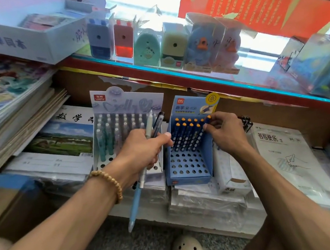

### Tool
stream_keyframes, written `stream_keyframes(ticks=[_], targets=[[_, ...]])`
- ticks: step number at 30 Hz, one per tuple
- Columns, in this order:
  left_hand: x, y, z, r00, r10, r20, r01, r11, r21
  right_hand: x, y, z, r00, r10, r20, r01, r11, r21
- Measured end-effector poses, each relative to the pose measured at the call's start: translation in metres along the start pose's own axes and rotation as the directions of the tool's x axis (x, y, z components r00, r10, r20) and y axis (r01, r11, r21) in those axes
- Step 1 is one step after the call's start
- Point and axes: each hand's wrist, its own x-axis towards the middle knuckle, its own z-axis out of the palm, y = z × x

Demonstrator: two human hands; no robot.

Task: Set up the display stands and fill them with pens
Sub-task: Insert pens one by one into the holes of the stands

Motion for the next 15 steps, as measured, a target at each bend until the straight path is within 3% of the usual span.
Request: stream_keyframes(ticks=[4,10,15], targets=[[0.0002,-0.0014,-0.0024,1.0,-0.011,0.004,0.011,1.0,-0.005,0.0004,-0.0007,0.002,1.0,-0.017,0.007,0.017,1.0,0.018],[0.0017,-0.0021,-0.0033,1.0,-0.009,0.012,0.009,1.0,0.002,-0.0035,0.0025,0.009,0.992,-0.003,0.129,0.009,0.999,-0.051],[0.0007,-0.0019,-0.0015,0.999,-0.011,0.034,0.011,1.0,-0.001,-0.0039,0.002,0.0078,0.997,0.025,0.073,-0.023,0.999,-0.037]])
